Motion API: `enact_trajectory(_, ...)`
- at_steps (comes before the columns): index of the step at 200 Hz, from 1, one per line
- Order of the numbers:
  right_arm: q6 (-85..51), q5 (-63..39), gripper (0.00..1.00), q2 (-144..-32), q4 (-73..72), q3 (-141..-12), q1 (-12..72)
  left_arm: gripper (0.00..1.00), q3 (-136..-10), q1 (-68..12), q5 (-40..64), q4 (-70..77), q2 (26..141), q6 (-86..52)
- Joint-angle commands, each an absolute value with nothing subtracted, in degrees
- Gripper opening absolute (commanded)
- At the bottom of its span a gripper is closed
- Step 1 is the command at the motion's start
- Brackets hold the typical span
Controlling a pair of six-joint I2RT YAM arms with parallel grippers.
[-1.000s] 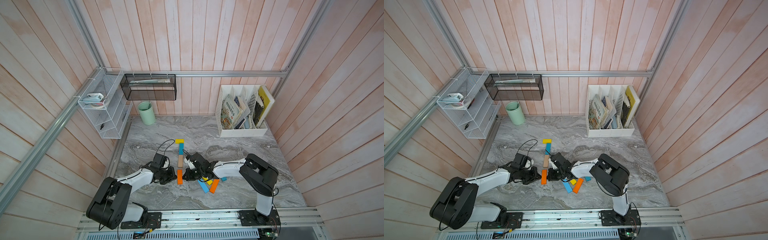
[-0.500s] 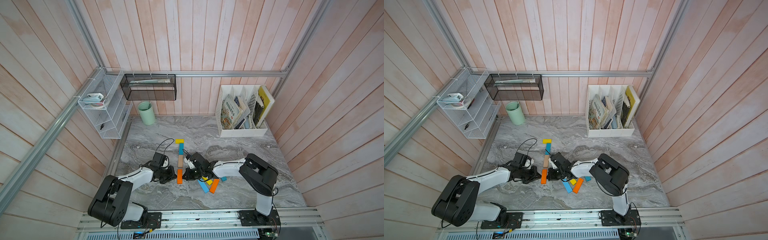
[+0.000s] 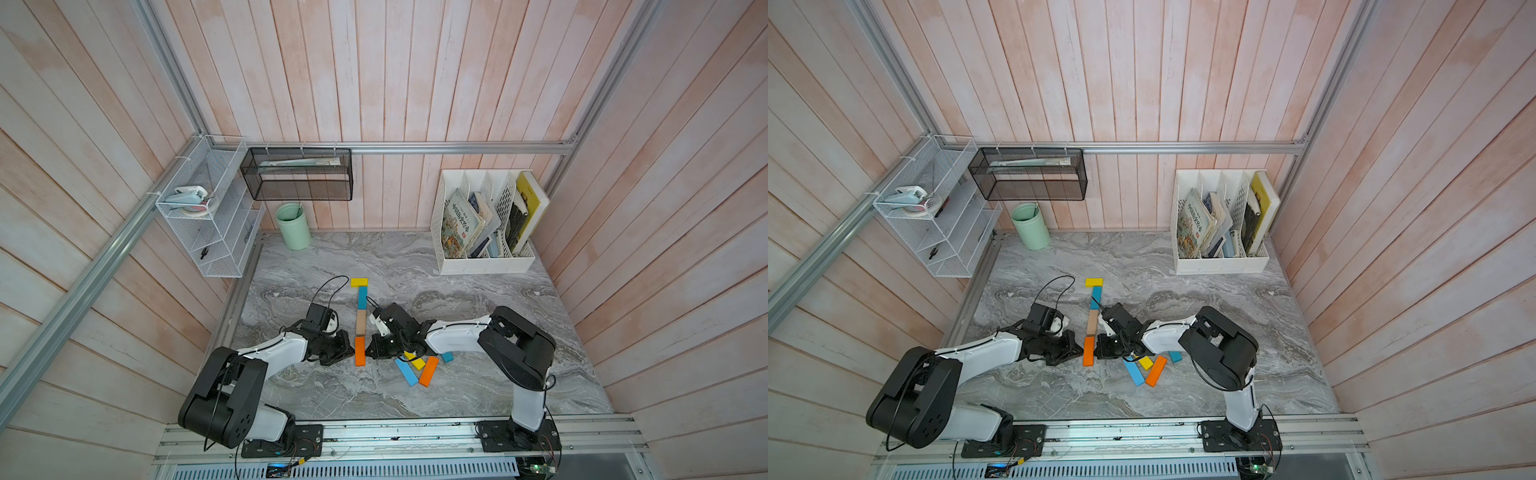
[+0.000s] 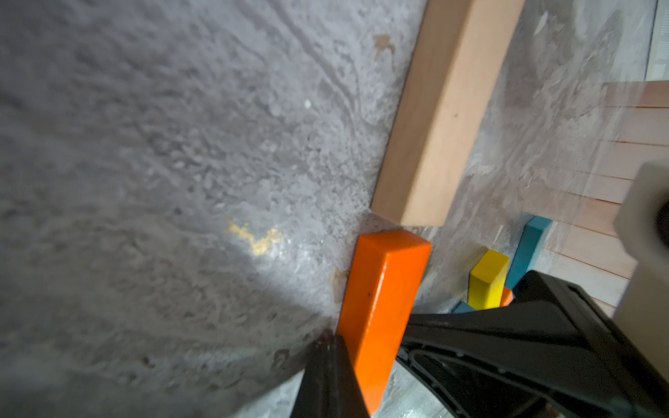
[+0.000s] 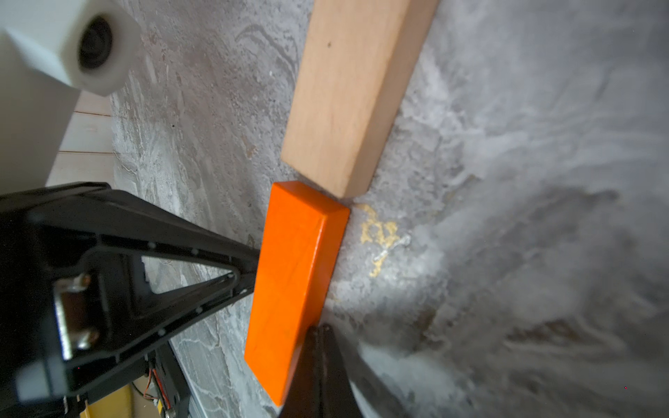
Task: Assemble a giraffe with building blocks
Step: Assemble the building block at the center of the board.
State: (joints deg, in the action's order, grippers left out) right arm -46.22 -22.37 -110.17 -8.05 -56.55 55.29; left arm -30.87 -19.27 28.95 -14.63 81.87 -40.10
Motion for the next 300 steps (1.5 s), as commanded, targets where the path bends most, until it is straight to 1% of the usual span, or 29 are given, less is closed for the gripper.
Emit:
enact_trajectory(1, -45.3, -22.8, 0.0, -112.1, -8.2, -57.9, 55.2, 0.0, -31.3, -19.0, 28.4, -15.0, 83.4, -39.0)
enact_trajectory(139, -45.5, -21.6, 0.0, -111.2, -8.1, -57.3, 55.3, 0.0, -31.5, -18.3, 28.3, -15.3, 83.6, -38.9)
enact_trajectory(148, -45.4, -21.4, 0.0, -111.0, -8.0, -57.2, 55.2, 0.05, -31.5, -18.2, 28.3, -15.3, 83.6, -38.9)
enact_trajectory(161, -45.4, -21.1, 0.0, -110.7, -7.8, -56.9, 55.2, 0.08, -31.8, -18.2, 28.3, -15.2, 83.6, -38.8)
enact_trajectory(180, -45.3, -20.2, 0.0, -110.0, -7.5, -56.5, 55.2, 0.13, -32.0, -18.0, 28.2, -15.5, 83.9, -38.6)
enact_trajectory(185, -45.3, -19.8, 0.0, -109.8, -7.3, -56.5, 55.2, 0.16, -32.1, -18.0, 27.9, -15.4, 84.0, -38.6)
enact_trajectory(194, -44.9, -18.8, 0.0, -109.2, -6.6, -56.3, 55.2, 0.24, -32.1, -17.8, 27.4, -15.8, 84.1, -38.4)
enact_trajectory(233, -43.4, -8.5, 0.0, -102.4, -1.4, -54.4, 55.2, 0.25, -30.8, -14.2, 26.2, -17.3, 80.4, -37.9)
enact_trajectory(262, -41.8, -2.5, 0.0, -96.0, 4.0, -52.4, 55.3, 0.26, -31.9, -13.5, 25.5, -21.2, 76.2, -37.4)
enact_trajectory(281, -41.2, -0.8, 0.07, -93.6, 7.5, -51.4, 55.2, 0.26, -31.8, -13.5, 25.7, -22.3, 74.1, -37.6)
enact_trajectory(300, -40.4, -0.9, 0.18, -92.5, 9.2, -50.6, 55.0, 0.23, -30.9, -13.5, 26.3, -22.0, 72.9, -38.2)
